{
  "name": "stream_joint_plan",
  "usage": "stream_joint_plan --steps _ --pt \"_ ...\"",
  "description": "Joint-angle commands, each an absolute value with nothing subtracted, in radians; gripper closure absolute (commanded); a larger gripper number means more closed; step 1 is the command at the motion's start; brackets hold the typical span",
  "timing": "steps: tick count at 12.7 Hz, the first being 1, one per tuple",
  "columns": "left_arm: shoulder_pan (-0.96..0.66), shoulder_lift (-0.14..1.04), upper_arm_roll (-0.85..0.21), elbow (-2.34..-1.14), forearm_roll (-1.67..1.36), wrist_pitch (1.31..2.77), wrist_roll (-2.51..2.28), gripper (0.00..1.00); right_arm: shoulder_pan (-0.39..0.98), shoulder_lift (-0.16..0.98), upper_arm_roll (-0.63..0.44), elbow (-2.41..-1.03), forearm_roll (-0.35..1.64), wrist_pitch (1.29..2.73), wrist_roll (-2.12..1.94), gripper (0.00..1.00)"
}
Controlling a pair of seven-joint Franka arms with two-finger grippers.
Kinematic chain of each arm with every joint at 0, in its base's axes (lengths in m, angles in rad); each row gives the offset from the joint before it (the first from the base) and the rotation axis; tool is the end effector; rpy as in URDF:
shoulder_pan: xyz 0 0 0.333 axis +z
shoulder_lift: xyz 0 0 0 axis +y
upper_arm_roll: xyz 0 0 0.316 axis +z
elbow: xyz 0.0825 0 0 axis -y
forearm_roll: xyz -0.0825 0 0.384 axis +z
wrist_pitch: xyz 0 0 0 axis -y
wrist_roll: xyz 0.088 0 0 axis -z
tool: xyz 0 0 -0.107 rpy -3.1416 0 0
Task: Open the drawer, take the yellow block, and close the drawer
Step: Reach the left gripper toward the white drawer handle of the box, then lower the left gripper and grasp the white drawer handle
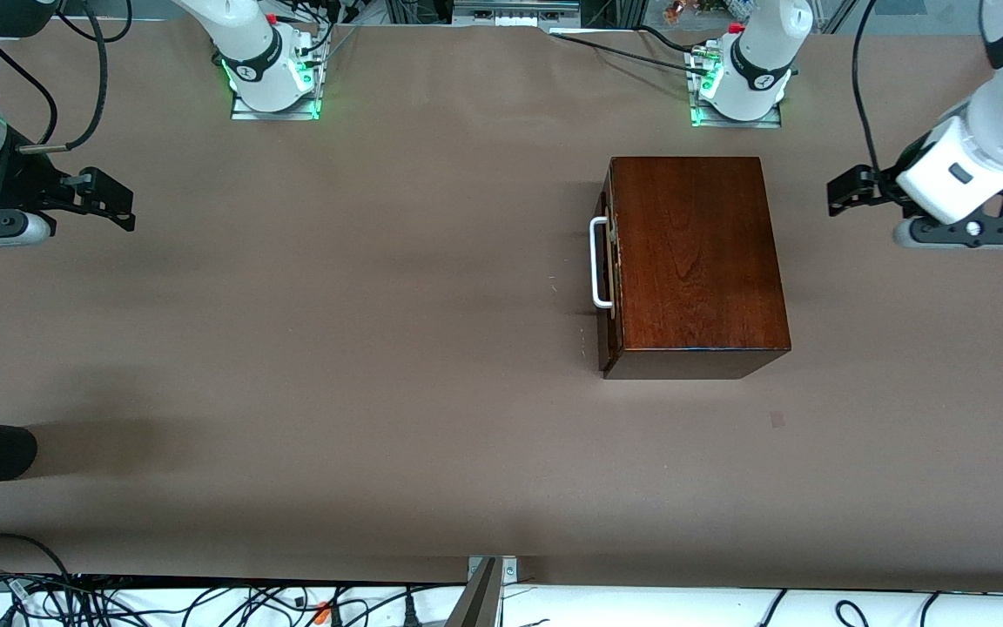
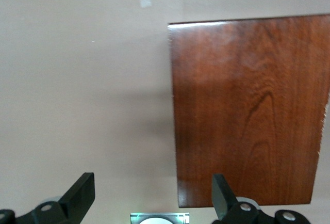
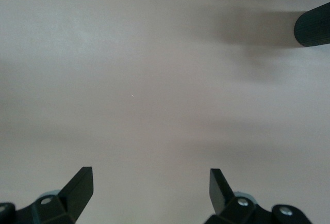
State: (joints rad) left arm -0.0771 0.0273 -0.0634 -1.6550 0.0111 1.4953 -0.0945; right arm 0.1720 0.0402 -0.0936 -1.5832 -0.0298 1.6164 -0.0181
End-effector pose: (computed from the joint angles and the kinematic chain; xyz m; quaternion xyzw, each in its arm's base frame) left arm 0.5433 -0.0751 0.5644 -0.9954 0.0231 0.0921 0.0156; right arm 0.5686 0.0426 0.6002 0.9987 0.0490 -0.0029 0.0169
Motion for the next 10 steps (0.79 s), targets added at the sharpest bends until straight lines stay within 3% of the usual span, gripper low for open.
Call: stream_joint_plan --steps 1,6,10 --pt "-0.145 0.093 -0.101 -1.609 -0.008 1.482 -0.113 0.0 0.175 0.043 -0.098 -1.572 -0.014 1.611 -0.012 0.0" --pt "-0.331 0.222 -0.166 -1.537 0.008 1.521 -0.415 0.0 0.175 0.043 -0.098 -1.572 -0.014 1.612 -0.012 0.0" --pt "-0.495 0.336 -0.164 -1.534 0.012 1.675 -0.604 0.0 0.175 0.043 -0.098 -1.572 -0.014 1.612 -0.012 0.0"
